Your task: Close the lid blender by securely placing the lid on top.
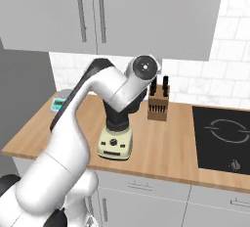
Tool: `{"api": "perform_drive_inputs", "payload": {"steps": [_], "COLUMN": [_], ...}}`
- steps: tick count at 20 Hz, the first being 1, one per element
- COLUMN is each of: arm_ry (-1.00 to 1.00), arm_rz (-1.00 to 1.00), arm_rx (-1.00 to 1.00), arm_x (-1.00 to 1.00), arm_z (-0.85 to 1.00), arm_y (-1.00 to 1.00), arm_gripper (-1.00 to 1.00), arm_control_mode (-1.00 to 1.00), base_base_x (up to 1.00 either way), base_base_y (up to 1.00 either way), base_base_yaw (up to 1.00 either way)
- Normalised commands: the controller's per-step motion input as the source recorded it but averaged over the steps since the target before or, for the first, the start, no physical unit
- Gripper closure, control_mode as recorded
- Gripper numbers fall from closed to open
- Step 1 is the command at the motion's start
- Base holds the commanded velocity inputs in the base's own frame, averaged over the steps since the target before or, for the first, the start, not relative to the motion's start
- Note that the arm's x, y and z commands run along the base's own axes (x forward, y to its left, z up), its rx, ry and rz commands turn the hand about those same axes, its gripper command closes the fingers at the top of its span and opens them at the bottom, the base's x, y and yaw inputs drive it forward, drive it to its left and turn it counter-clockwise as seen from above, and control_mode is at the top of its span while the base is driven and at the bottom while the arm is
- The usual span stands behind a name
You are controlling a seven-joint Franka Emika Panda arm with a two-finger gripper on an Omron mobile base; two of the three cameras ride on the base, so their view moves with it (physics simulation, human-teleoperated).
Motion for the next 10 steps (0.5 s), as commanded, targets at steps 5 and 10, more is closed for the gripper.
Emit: {"api": "perform_drive_inputs", "payload": {"steps": [5, 10], "arm_ry": [-0.47, -0.55], "arm_rz": [0.02, 0.05], "arm_rx": [0.05, 0.14], "arm_x": [-1.00, -1.00], "arm_z": [-0.16, 0.38], "arm_y": [-0.89, -0.48], "arm_gripper": [-1.00, -1.00], "arm_control_mode": [-1.00, -1.00], "base_base_x": [0.00, 0.00], "base_base_y": [0.00, 0.00], "base_base_yaw": [0.00, 0.00]}}
